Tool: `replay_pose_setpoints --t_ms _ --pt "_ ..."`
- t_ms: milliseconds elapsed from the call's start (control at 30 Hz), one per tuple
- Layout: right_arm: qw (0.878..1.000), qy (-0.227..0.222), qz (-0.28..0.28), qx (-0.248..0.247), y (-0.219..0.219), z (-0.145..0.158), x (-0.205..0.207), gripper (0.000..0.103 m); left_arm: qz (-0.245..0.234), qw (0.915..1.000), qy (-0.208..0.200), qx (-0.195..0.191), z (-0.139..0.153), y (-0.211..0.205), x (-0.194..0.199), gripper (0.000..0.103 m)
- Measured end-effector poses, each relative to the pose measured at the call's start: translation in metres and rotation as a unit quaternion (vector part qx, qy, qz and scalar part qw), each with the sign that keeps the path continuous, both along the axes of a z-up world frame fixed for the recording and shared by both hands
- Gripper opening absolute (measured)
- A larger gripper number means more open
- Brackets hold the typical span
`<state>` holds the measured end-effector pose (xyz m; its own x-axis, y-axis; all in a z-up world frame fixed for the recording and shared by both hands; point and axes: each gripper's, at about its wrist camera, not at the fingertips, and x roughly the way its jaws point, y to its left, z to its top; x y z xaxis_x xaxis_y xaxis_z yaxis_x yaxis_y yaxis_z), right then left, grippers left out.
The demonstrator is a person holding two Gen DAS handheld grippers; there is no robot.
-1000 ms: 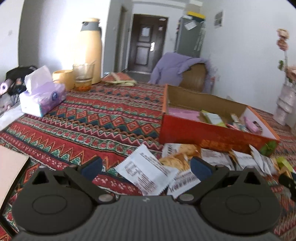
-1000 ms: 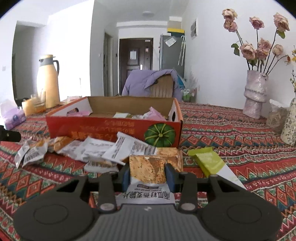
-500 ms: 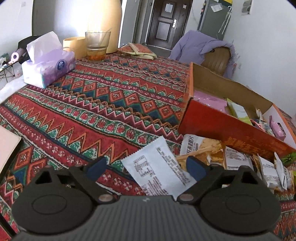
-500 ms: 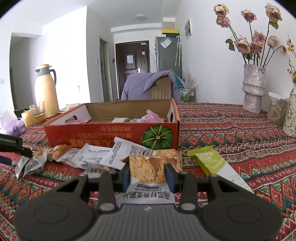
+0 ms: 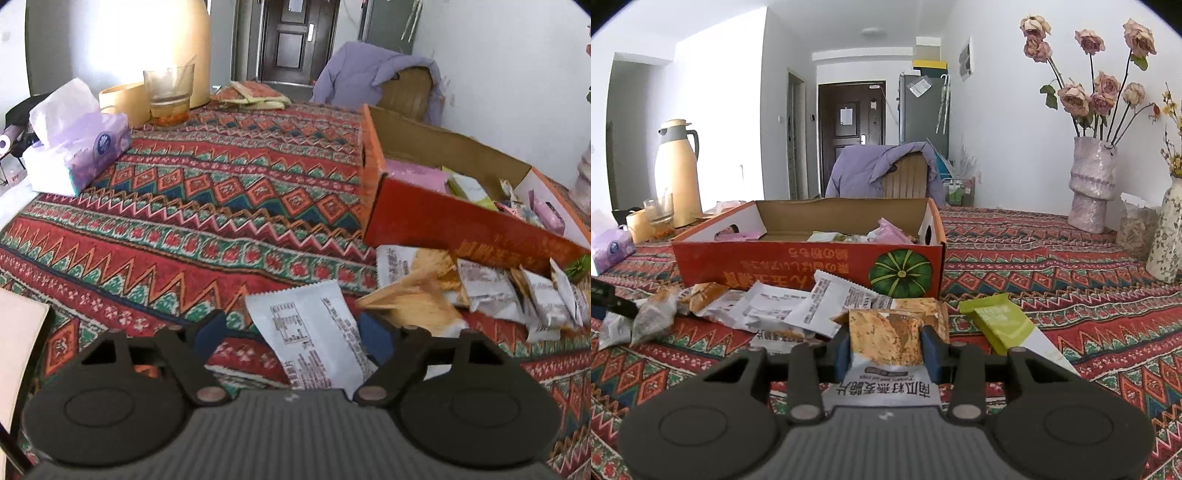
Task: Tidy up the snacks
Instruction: 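Grasp a cracker packet with the right gripper while the left gripper grasps a white wrapper, then carry both packets into the box and open both grippers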
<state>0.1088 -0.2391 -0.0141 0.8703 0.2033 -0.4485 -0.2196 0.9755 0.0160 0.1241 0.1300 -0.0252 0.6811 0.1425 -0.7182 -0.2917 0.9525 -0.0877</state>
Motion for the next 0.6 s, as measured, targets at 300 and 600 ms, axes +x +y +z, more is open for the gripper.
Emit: replay_pose_setpoints --t_ms 300,600 --pt "1.0 0.003 -0.006 -0.005 0.0 0.0 0.001 0.039 -0.015 0.9985 0.005 0.052 -0.009 -0.018 -0.007 0.076" --pt "1.0 0.005 -0.002 0.001 -0.001 0.0 0.002 0.039 -0.012 0.9981 -0.01 0.059 -0.005 -0.027 -0.014 0.043"
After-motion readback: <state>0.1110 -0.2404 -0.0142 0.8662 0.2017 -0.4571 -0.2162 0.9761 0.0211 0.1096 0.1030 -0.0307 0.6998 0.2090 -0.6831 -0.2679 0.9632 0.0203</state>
